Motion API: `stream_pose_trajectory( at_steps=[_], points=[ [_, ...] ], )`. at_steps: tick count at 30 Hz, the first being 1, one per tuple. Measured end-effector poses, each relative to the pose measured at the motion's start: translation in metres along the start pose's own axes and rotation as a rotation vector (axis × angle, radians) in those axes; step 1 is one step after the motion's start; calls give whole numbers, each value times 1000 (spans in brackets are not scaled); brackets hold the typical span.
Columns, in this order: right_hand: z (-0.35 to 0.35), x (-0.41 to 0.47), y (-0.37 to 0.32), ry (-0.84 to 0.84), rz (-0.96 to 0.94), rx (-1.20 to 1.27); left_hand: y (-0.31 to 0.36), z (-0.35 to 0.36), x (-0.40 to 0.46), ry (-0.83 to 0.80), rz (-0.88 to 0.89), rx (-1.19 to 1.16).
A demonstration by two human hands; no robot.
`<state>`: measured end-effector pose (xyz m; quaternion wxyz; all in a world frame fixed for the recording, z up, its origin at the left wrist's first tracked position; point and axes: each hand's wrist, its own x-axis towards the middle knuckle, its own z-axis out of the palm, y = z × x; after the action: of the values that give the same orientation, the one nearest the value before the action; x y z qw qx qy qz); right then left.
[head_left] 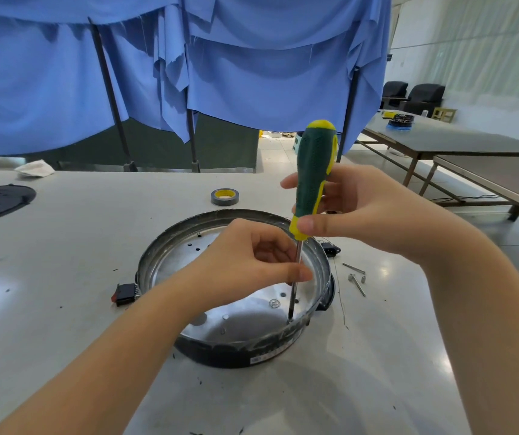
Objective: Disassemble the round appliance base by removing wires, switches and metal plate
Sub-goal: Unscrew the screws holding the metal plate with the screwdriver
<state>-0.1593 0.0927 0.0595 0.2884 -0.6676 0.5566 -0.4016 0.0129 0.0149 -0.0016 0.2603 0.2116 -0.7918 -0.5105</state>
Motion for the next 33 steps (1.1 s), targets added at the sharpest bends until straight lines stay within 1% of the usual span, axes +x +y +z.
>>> stream_pose_trajectory(
  at_steps=[4,7,9,11,15,18,24,27,30,33],
  points=[
    [-1,-2,-1,-90,-9,158,3,-3,-2,-110,-31,-75],
    [-1,-2,-1,-141,-2,234,4,-2,-2,-89,-35,-77],
    [0,-1,-2,-145,9,220,4,-1,-2,-37,-14,-54],
    [2,0,-4,-141,20,155,2,0,-1,9,15,-23],
    [4,1,-4,-72,14,105,0,3,0,45,33,21],
    [3,1,-1,-50,-7,175,0,2,0,29,15,15],
    [3,1,0,-97,17,261,6,-6,-3,-99,-40,-35],
    [3,1,-1,-110,42,226,6,-4,-3,-61,-19,-13],
    [4,2,-3,-91,62,108,5,-2,-2,-1,1,10],
    [8,2,-3,-64,57,69,5,-1,-1,15,9,20]
  ],
)
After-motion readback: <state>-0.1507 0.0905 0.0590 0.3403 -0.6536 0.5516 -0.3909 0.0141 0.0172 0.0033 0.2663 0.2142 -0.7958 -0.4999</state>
